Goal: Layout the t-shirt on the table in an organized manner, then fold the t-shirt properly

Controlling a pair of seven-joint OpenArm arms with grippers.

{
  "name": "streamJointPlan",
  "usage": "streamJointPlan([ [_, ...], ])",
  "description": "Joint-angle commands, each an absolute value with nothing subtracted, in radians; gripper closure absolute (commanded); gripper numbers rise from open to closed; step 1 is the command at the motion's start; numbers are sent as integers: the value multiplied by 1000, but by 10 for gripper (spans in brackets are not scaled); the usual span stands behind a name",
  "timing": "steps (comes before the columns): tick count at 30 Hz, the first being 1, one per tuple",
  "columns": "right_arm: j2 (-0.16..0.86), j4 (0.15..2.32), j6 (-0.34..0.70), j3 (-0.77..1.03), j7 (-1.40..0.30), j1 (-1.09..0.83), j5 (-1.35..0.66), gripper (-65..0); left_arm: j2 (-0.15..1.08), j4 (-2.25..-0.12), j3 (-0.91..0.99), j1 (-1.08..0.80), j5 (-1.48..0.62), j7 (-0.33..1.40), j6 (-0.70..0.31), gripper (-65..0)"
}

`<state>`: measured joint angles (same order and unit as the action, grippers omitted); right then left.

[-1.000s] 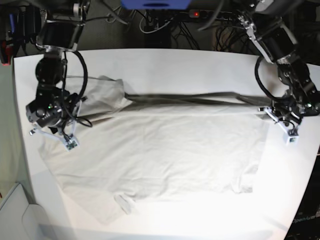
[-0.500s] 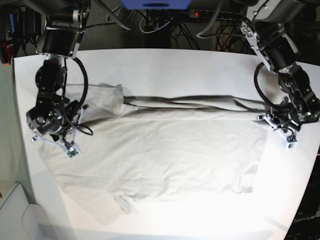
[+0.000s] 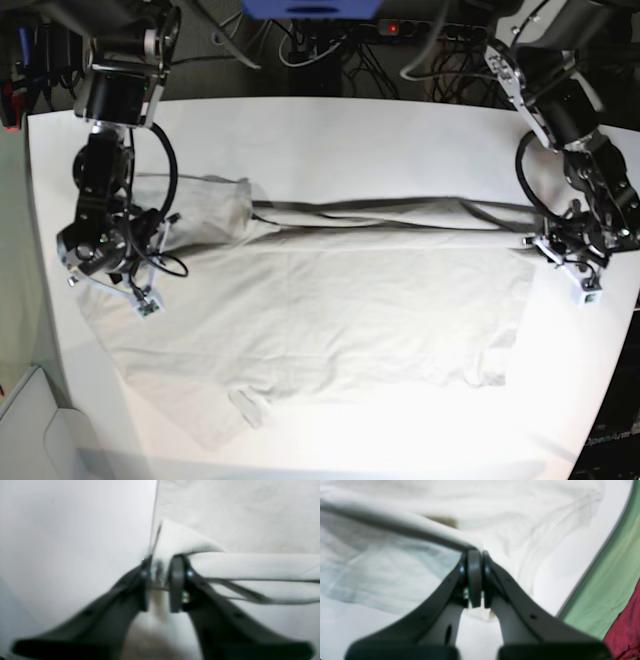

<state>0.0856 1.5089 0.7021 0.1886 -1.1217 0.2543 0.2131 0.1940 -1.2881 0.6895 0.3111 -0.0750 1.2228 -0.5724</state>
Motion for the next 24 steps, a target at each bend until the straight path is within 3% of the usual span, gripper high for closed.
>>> streamJointPlan([
  [1, 94, 1524, 698, 189, -1112, 278, 217, 0, 211, -1303, 693, 335, -82, 1207, -570, -210],
  [5, 110, 1523, 698, 186, -1113, 302, 219, -31, 213, -1303, 694, 328, -82, 1158, -570, -463],
  [7, 113, 1524, 698, 186, -1122, 308, 219, -98, 213, -1303, 694, 328, -82, 1152, -570, -559],
  [10, 114, 1546, 698, 191, -1122, 305, 219, -209, 213, -1319, 696, 326, -88, 1162, -578, -650],
  [16, 131, 1684, 698, 194, -1187, 239, 216, -349, 223, -1420, 720, 265, -93, 1193, -579, -650],
  [24, 102, 1845, 698, 196, -1221, 85, 216, -366, 214, -1388, 811, 183, -147, 1147, -582, -650],
])
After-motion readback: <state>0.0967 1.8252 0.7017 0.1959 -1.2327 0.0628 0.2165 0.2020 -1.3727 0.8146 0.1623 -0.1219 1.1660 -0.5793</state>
